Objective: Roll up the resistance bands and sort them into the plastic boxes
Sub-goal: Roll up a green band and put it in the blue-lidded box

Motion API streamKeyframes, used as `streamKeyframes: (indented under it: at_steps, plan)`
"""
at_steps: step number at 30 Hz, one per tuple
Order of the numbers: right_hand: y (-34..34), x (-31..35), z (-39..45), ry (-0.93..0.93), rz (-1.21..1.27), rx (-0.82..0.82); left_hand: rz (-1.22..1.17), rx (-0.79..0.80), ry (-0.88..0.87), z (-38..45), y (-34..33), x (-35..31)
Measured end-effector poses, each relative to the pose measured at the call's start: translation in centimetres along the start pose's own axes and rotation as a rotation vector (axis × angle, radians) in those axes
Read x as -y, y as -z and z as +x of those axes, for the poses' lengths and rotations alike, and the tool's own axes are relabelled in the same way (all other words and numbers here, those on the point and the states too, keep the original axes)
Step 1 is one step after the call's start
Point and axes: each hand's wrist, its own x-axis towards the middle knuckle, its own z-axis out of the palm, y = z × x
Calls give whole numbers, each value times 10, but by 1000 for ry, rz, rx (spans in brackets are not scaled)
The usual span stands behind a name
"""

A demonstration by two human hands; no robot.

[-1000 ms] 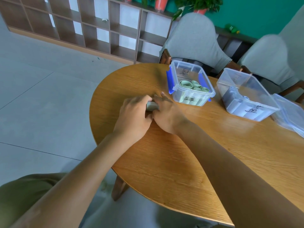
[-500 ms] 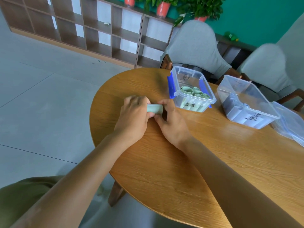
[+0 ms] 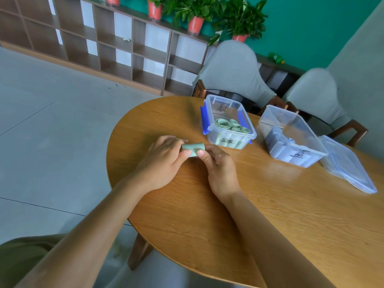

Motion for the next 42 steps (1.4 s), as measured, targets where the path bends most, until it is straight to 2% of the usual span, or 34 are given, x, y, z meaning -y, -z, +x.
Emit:
streamKeyframes:
  at_steps: [4,9,13,22,30,35,42]
  plan:
    - [2,6,-2,-35,77,19,79,3,-37,4,-6,6]
    - [8,11,0,-73,152,69,149,-17,16,6,-6,2]
    - [10,7,1,-96,108,98,127,-5,67,4,-3,-7]
    - [6,1,-10,-115,70,-47,126,-105,99,6,-11,-4]
    - [8,4,-16,-159,71,-133,246,-88,162,8,-12,-3]
    - [30,12,-5,-90,-29,-161,327,-43,208,7,-17,0]
    - [87,35,57,72,-144,-197,326,-65,188,7,-17,2]
